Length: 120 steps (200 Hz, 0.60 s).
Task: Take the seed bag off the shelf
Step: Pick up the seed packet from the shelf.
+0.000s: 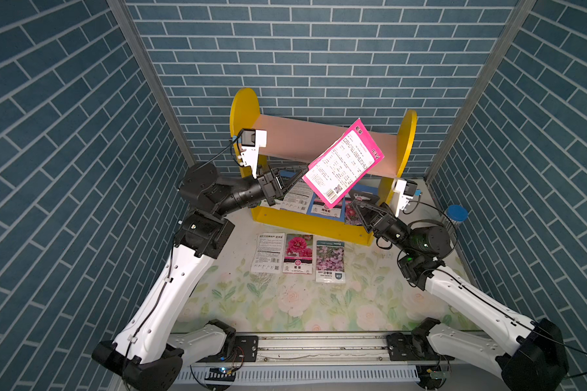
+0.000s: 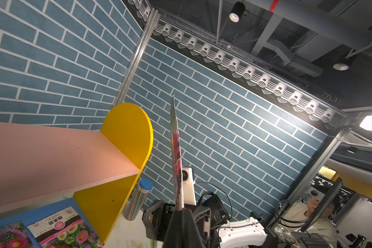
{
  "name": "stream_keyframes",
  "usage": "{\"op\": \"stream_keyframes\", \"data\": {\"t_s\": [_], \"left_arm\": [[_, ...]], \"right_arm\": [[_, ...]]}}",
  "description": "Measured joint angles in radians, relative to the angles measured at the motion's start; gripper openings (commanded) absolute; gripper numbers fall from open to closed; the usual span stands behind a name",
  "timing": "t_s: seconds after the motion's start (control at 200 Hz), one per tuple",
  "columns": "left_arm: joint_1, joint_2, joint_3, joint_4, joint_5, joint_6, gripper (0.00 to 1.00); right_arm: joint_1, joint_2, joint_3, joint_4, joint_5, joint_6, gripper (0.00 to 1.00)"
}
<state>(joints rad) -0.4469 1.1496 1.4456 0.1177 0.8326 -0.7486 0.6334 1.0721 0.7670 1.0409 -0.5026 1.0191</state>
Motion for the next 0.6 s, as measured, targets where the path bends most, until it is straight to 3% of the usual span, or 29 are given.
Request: {"op": "stream_keyframes", "data": {"t_s": [0.225,0.515,0.6], "left_arm": [[-0.021,-0.024,-0.082,0.026,-0.004,-0.004,0.0],[-0.051,-0.023,-0.097,0.021,-0.026,0.006,0.0],[-0.051,-0.023,-0.095,-0.008,-0.036,0.027,0.17]], "right_arm": [[-0.002,0.032,0.053,0.082,-0.061,0.049,0.67],[-0.003,0.03,0.061,0.084,-0.088,0.063,0.13],[-0.003,0.013,0.061,0.049,-0.089,0.045,0.0]]}}
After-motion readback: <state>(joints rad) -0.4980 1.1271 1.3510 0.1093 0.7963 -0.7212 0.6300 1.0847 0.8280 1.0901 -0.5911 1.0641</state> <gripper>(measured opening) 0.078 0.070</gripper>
